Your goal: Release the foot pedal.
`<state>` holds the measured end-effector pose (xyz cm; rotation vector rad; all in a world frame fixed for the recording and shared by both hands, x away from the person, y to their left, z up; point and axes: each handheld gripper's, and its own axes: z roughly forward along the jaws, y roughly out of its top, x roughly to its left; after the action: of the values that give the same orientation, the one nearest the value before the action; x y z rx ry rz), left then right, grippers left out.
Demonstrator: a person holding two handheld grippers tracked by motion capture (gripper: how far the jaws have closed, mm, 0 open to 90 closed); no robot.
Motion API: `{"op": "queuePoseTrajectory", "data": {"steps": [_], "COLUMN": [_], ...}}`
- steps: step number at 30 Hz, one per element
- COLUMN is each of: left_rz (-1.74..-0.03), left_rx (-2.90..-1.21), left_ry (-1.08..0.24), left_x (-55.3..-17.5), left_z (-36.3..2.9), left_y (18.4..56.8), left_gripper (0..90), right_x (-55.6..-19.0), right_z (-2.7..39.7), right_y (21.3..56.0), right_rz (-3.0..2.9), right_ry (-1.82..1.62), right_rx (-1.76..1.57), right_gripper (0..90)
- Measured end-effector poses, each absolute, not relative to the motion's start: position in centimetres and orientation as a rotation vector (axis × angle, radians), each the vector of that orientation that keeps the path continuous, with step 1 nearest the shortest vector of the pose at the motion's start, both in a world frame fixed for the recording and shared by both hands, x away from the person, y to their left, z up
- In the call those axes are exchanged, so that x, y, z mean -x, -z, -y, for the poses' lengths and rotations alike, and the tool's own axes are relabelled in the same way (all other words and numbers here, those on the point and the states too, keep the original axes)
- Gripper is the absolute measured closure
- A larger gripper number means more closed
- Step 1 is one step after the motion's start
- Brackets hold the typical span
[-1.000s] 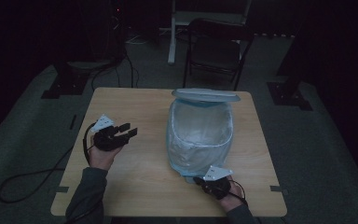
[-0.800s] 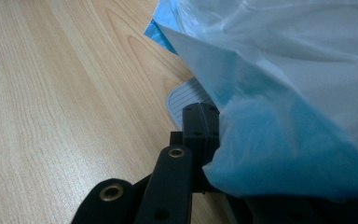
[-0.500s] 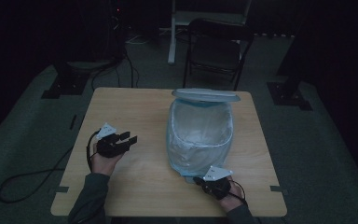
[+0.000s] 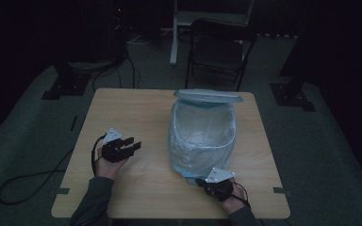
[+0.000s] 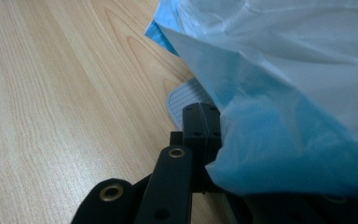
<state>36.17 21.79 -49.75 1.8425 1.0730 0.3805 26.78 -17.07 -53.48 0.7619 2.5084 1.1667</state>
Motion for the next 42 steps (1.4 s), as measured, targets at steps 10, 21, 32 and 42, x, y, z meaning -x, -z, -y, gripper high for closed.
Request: {"op": "queuePoseTrajectory", "data": {"steps": [10,21,32,42], "left_rz": [-1.069,-1.065,-1.070,-1.069], "left_rx": [-1.850,-1.850,-1.839,-1.834], "left_ry": [-0.379,-0.371,-0.371,-0.366], "left_x": [-36.22,-36.24,-36.24,-36.20], "left_z": [-21.60,-21.44,-21.58,-21.65], "left_y": [49.87,49.86,49.72,49.61], "left_gripper": [55.4,55.4,55.4,55.2], "right_x": [-26.72,-26.60,-26.50,-26.42], "right_z": [17.04,17.00,16.97,17.03], "right_y": [53.46,53.38,53.33,53.20], "right_rz": [-2.501,-2.494,-2.486,-2.474], "right_ry": [-1.168,-1.161,-1.161,-1.170], "right_rx": [-0.759,-0.755,-0.753,-0.754], "right_gripper": [90.0,90.0,90.0,90.0]}}
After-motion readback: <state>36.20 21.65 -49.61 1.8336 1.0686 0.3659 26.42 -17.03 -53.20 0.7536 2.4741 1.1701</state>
